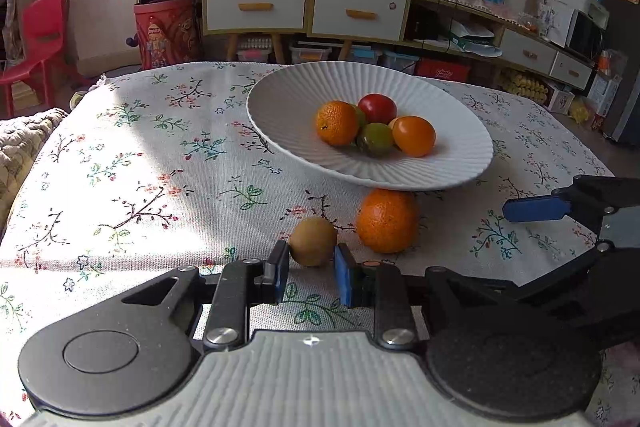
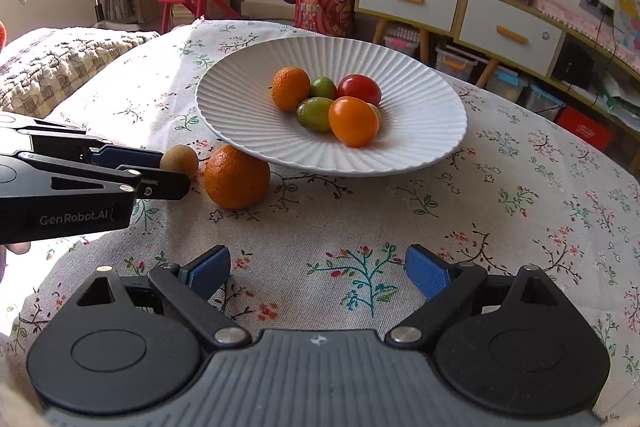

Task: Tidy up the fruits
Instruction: 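Grasp the brown kiwi on the tablecloth with the left tool, then grasp the large orange with the right tool while the left tool holds the kiwi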

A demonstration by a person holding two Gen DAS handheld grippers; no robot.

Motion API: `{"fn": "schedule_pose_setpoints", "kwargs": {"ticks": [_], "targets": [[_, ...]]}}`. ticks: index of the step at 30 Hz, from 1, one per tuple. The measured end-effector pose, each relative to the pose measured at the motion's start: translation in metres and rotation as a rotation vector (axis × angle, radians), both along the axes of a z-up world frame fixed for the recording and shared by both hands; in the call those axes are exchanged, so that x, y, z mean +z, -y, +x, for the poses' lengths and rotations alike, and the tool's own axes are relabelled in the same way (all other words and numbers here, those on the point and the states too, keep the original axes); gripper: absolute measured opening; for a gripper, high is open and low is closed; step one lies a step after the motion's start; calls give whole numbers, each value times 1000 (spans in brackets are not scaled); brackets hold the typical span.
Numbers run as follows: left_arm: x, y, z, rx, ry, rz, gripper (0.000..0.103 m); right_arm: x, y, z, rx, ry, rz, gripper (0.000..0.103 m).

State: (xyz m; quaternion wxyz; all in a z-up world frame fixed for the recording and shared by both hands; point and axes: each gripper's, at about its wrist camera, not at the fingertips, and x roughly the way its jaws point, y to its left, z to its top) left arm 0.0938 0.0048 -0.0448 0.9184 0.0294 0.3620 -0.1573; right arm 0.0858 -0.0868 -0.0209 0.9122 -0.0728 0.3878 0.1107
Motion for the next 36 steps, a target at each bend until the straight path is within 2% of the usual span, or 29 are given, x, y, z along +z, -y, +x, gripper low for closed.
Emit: {"fn": "schedule_pose_setpoints", "kwargs": {"ticks": [11,21,28,36], "targets": [[3,-22,1,50,-6,12,6,-1,-15,12,1,-7,41,87],[3,-33,0,59,-15,7,6,0,-23,17,1,1,63,76],[4,-33,0,57,-16,6,6,3,-26,22,-1,3,80,61],[4,-33,-1,57,-15,7,6,5,-25,23,11,-5,99,50]]}}
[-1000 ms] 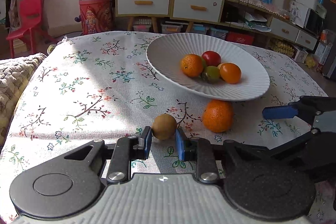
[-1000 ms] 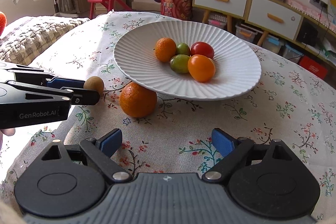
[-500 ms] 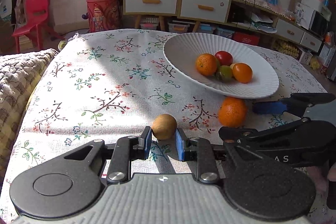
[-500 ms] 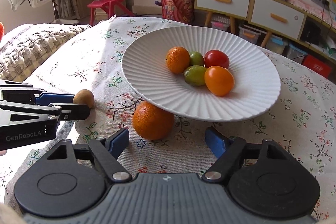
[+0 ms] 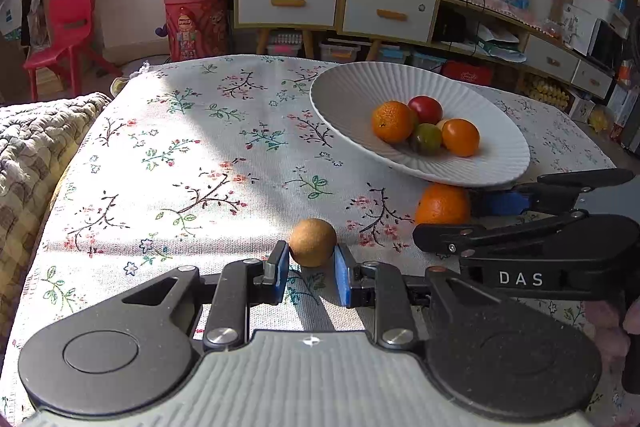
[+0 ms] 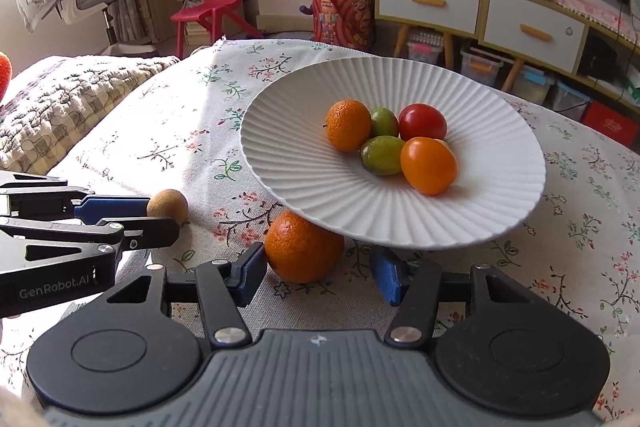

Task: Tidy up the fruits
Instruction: 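Grasp the large orange with the right tool while the left tool holds the kiwi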

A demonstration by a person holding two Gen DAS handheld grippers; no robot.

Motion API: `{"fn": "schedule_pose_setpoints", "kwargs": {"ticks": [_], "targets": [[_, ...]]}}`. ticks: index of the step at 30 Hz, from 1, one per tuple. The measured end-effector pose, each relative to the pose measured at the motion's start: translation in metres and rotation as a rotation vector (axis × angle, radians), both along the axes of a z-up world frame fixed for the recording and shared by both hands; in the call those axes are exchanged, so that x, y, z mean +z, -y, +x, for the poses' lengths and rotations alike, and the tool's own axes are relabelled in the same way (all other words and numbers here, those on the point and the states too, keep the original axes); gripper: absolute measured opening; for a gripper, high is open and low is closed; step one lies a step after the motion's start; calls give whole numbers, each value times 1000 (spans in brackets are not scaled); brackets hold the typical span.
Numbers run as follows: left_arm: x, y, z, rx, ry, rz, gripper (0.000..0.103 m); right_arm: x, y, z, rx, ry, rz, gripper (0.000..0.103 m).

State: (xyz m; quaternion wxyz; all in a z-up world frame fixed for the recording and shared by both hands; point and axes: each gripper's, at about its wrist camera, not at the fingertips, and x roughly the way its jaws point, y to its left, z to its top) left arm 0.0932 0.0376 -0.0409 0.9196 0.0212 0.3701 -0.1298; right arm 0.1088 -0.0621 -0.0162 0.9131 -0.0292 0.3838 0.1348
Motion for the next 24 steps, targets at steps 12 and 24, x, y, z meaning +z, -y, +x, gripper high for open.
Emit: {"fn": "schedule_pose_setpoints", "kwargs": {"ticks": [12,24], "targets": [[0,1,-1,-4,0,-4,5,3,0,-2,27,-17,17,37],[1,1,-1,-18,-11,-10,6,8,5,-11,54,-49,35,26]]}}
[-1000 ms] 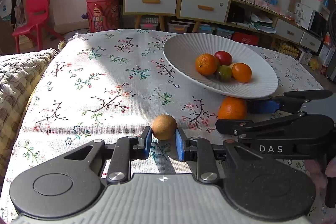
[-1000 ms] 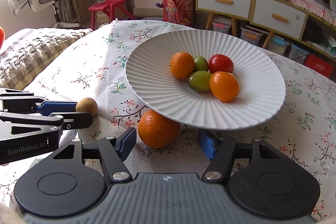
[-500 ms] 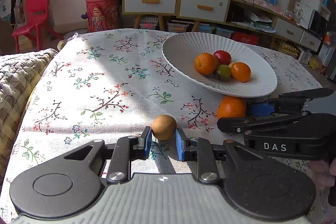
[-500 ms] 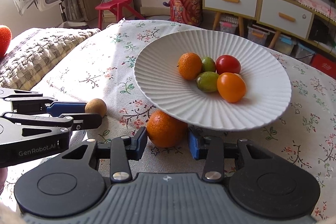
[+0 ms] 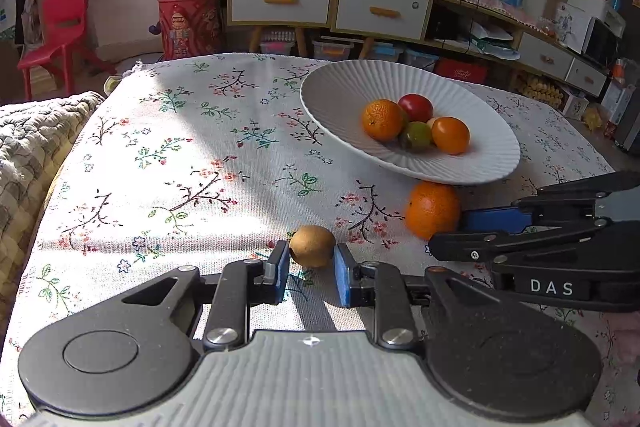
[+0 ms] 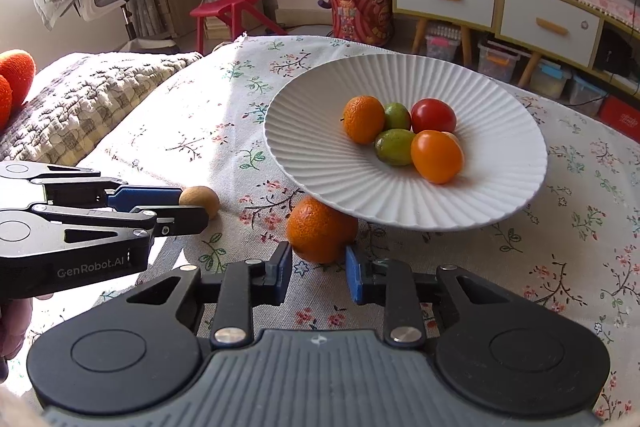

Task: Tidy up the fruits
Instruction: 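Grasp the large orange with the right tool while the left tool holds the kiwi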

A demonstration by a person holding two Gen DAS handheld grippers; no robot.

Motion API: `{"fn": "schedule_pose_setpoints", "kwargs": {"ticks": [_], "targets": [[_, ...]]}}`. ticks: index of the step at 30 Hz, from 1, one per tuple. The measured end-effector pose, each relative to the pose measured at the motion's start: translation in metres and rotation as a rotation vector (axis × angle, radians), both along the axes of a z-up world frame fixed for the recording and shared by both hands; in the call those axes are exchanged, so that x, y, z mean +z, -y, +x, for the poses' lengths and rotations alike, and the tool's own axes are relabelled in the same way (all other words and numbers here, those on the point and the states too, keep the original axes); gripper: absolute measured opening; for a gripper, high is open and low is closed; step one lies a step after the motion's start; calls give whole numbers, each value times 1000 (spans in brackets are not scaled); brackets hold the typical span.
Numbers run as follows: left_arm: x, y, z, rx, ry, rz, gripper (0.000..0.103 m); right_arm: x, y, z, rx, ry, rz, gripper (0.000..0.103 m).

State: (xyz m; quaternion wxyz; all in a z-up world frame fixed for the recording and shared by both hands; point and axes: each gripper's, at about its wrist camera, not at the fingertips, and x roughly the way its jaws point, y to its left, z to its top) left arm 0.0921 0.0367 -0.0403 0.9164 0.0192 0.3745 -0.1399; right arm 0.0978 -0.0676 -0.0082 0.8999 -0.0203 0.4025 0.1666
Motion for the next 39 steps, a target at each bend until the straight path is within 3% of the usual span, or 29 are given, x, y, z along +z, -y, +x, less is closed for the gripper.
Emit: {"fn": "schedule_pose_setpoints", "kwargs": {"ticks": [4,7,21,39], "targets": [[-2,0,2,13,-9,-13,8,-2,1,2,-18,-7,10,39],[-5,1,5,16,-16,-9,9,-3,1,6,-29,-10,23,40],[-3,2,5,11,-19,-13,8,-5,5,15,-71,-27,93,35],[9,7,4,1,-6,-38,7,12,10,-5,-18,-53,102,34]]}}
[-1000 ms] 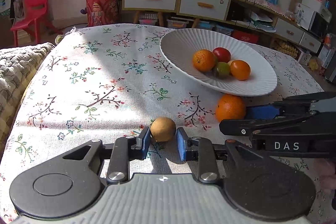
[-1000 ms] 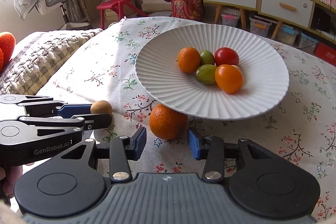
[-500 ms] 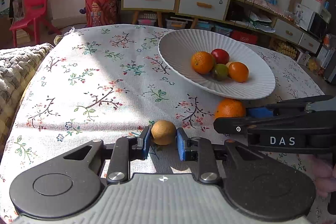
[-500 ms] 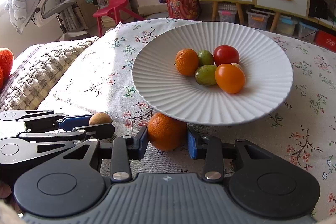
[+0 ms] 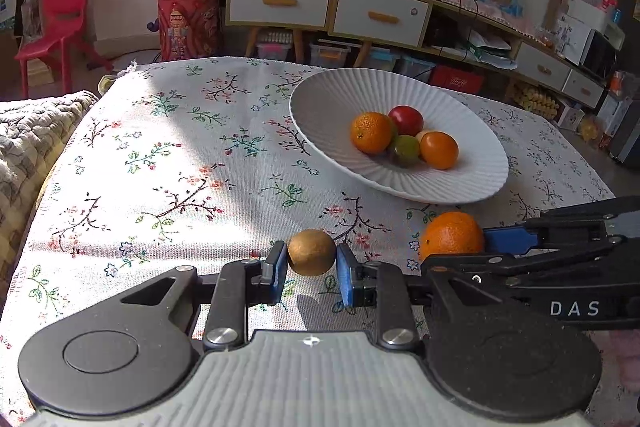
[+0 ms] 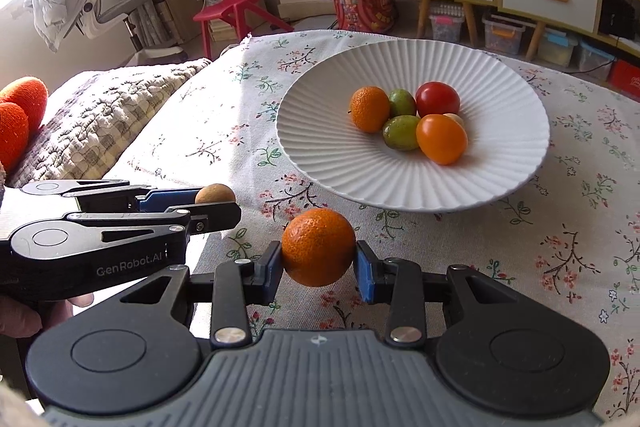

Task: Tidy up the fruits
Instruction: 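Grasp the large orange with the right tool while the left tool holds the kiwi, then carry the kiwi with the left tool while the right tool carries the orange over the plate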

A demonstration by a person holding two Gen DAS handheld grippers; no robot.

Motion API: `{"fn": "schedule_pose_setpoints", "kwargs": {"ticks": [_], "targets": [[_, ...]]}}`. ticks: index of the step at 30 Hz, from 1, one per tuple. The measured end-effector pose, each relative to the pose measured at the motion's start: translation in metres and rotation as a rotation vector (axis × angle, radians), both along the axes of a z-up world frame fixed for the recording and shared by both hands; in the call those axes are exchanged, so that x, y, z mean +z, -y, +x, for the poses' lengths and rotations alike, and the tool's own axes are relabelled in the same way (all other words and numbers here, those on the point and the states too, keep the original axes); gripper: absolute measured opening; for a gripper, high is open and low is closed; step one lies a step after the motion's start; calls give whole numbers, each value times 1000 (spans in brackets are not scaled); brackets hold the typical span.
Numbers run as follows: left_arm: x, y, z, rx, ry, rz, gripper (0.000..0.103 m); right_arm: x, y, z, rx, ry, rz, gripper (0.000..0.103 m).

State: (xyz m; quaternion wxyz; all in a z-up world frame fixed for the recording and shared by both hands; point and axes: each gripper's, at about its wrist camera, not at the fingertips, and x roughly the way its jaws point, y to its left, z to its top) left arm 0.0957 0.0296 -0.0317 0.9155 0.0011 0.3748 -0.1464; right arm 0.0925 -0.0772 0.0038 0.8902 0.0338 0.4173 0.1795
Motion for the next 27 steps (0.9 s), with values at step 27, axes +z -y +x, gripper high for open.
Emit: {"fn": "schedule_pose_setpoints", "kwargs": {"ticks": [27], "targets": [[28,49,16,-43,77,-49,7,27,44,16,-132,112,-39,35]]}}
